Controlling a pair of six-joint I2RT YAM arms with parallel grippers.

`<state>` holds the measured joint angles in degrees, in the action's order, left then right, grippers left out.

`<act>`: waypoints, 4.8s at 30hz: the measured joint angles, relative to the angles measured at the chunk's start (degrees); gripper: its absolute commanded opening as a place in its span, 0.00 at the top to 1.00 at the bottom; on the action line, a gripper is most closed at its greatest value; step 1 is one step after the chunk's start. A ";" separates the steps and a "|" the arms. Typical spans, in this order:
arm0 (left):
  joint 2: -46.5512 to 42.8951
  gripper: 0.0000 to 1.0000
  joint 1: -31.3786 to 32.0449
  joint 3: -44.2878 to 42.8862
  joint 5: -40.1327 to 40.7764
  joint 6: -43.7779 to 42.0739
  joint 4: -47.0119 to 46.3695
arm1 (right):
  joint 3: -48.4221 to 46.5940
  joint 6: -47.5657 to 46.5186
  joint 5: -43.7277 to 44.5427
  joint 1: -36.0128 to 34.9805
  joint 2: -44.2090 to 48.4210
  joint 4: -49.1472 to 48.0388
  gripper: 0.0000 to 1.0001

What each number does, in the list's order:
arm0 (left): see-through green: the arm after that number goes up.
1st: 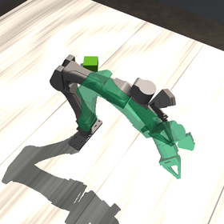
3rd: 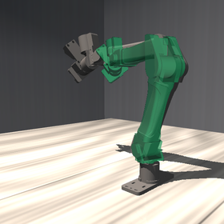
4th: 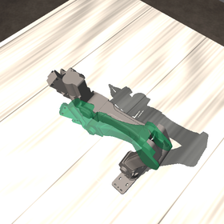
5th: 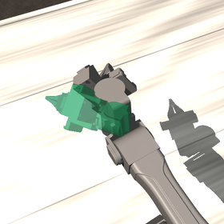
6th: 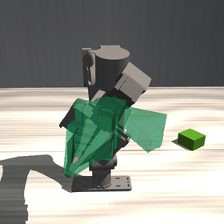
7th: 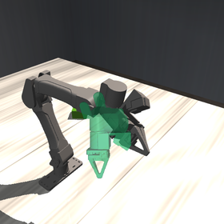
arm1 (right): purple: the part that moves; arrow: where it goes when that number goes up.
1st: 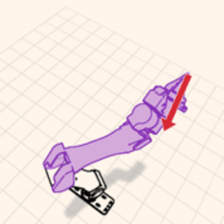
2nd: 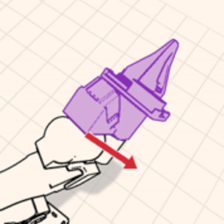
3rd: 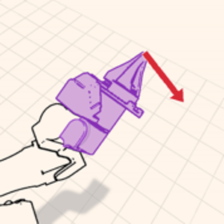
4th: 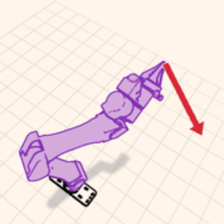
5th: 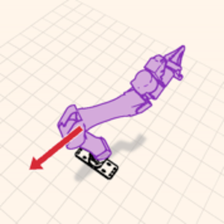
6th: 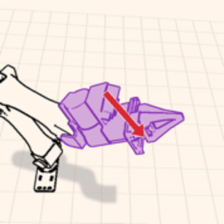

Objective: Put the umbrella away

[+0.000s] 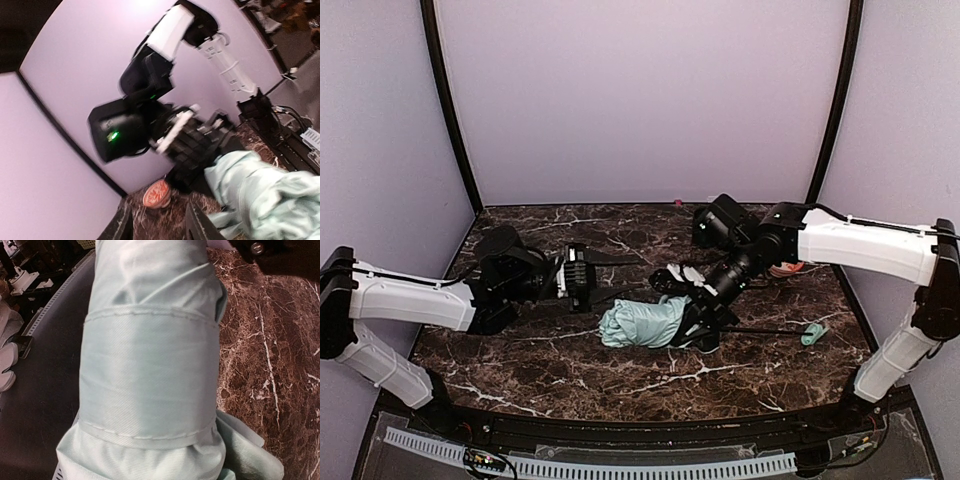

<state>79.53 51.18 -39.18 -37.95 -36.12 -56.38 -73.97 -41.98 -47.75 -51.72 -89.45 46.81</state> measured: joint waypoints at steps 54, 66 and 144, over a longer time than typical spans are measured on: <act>-1.60 0.03 -8.92 -16.26 8.26 35.28 14.53 | 12.81 41.18 11.76 9.18 7.06 -68.04 1.00; 11.32 0.15 -8.90 -25.18 -6.58 49.00 0.20 | 14.43 41.38 5.03 6.12 7.02 -77.26 0.99; 15.23 1.00 -21.70 -24.35 29.66 31.69 29.44 | 24.57 26.49 19.63 12.41 22.05 -50.84 0.01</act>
<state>94.76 29.47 -63.53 -8.29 -4.43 -26.94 -49.41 -15.49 -28.12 -39.31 -67.40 -4.03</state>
